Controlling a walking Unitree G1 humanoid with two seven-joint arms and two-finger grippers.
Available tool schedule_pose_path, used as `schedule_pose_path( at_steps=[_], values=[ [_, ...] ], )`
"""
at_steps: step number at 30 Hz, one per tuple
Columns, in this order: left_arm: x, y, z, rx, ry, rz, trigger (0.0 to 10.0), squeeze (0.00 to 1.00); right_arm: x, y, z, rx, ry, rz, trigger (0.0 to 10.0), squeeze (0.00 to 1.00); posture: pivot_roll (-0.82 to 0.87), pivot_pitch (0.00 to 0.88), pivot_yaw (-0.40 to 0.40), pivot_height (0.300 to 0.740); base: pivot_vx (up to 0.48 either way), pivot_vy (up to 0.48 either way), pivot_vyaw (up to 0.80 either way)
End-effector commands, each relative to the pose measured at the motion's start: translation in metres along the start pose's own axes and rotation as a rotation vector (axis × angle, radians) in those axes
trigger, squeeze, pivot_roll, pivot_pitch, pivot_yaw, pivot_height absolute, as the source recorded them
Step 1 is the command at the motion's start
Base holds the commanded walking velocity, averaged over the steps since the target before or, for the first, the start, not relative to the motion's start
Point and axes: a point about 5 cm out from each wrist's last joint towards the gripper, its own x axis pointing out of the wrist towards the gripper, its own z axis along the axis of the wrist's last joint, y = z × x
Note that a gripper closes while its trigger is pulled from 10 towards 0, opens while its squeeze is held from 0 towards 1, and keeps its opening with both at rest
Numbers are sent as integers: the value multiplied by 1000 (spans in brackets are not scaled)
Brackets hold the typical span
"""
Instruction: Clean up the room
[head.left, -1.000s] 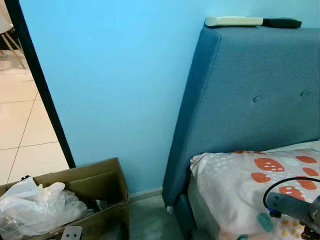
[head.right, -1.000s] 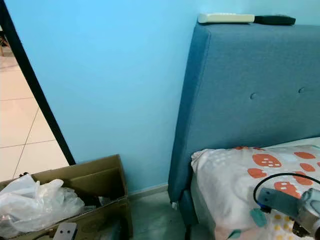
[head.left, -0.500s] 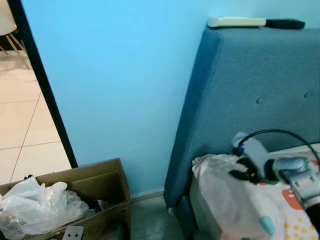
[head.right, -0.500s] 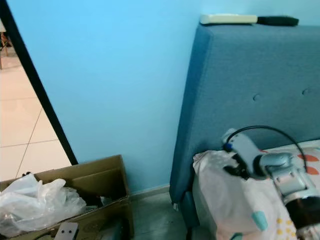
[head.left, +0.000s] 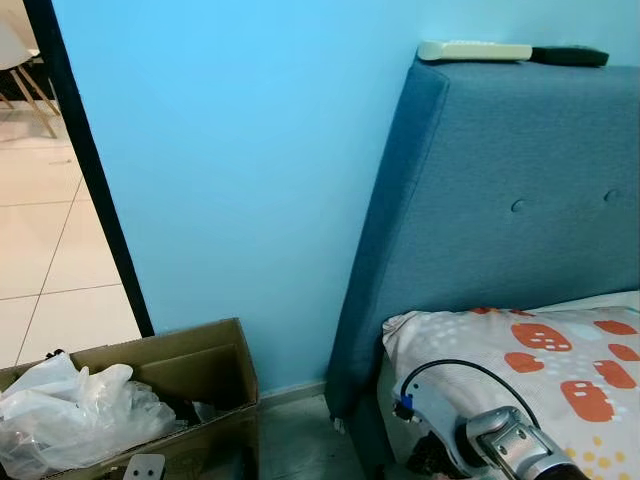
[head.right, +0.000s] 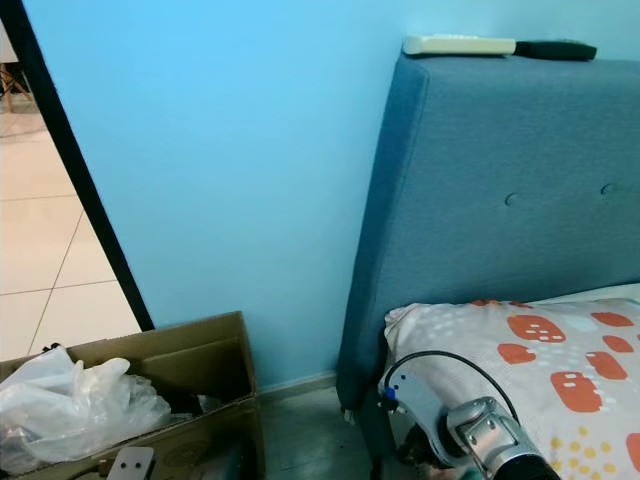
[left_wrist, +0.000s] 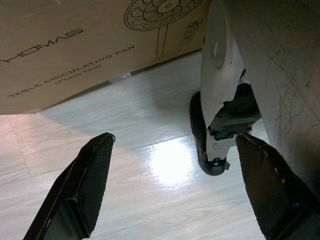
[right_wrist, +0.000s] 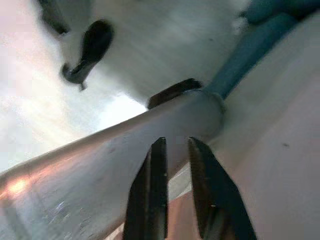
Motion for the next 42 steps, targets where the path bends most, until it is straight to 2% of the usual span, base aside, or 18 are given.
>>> schedule_pose_path(
  at_steps=[1, 3, 4, 5, 6, 8, 9, 11, 13, 16, 18, 22, 23, 30, 34, 42],
  values=[
    [5, -36, -9, 13, 29, -123, 10000, 0, 0, -5, 2, 28, -18, -42, 0, 0, 73, 37, -130, 578, 0, 0, 0],
    [4, -36, -9, 13, 31, -123, 10000, 0, 2, -9, -1, 55, 2, -88, 0, 0, 72, 36, -130, 578, 0, 0, 0],
    [4, -36, -10, 13, 32, -122, 10000, 0, 2, -11, -4, 46, 34, -110, 3412, 0, 72, 36, -129, 578, 0, 0, 0],
    [4, -36, -10, 13, 32, -122, 10000, 0, 2, -11, -4, 46, 34, -110, 3412, 0, 72, 36, -129, 578, 0, 0, 0],
    [4, -36, -10, 13, 32, -122, 10000, 0, 1, -12, -8, 32, 64, -125, 10000, 0, 72, 36, -129, 578, 0, 0, 0],
    [4, -36, -10, 12, 31, -121, 10000, 0, -9, -18, -28, -65, 238, -141, 10000, 0, 75, 38, -132, 578, 0, 0, 0],
    [4, -36, -10, 12, 31, -121, 10000, 0, -9, -18, -28, -65, 238, -141, 10000, 0, 75, 38, -132, 578, 0, 0, 0],
    [4, -35, -9, 10, 30, -119, 10000, 0, -22, -26, -45, -139, 378, -140, 10000, 0, 73, 40, -132, 578, 0, 0, 0],
    [4, -35, -9, 10, 30, -119, 10000, 0, -22, -26, -45, -139, 378, -140, 10000, 0, 73, 40, -132, 578, 0, 0, 0],
    [4, -35, -11, 10, 34, -117, 10000, 0, -49, -43, -68, -166, 489, -131, 10000, 0, 65, 44, -132, 578, 0, 0, 0],
    [4, -35, -11, 10, 34, -117, 10000, 0, -49, -43, -68, -166, 489, -131, 10000, 0, 65, 44, -132, 578, 0, 0, 0],
    [3, -35, -12, 9, 34, -118, 10000, 0, -61, -61, -78, -171, 521, -259, 10000, 0, 66, 49, -132, 578, 0, 0, 0],
    [3, -35, -12, 9, 34, -118, 10000, 0, -61, -61, -78, -171, 521, -259, 10000, 0, 66, 49, -132, 578, 0, 0, 0],
    [4, -34, -11, 10, 26, -116, 10000, 0, -75, -84, -75, -197, 516, -505, 10000, 0, 73, 56, -128, 578, 0, 0, 0],
    [3, -33, -11, 11, 25, -114, 10000, 0, -78, -89, -74, -205, 511, -553, 10000, 0, 74, 58, -127, 578, 0, 0, 0],
    [3, -31, -11, 14, 26, -111, 10000, 0, -76, -89, -78, -214, 528, -546, 10000, 0, 77, 59, -124, 578, 0, 0, 0]
  ],
)
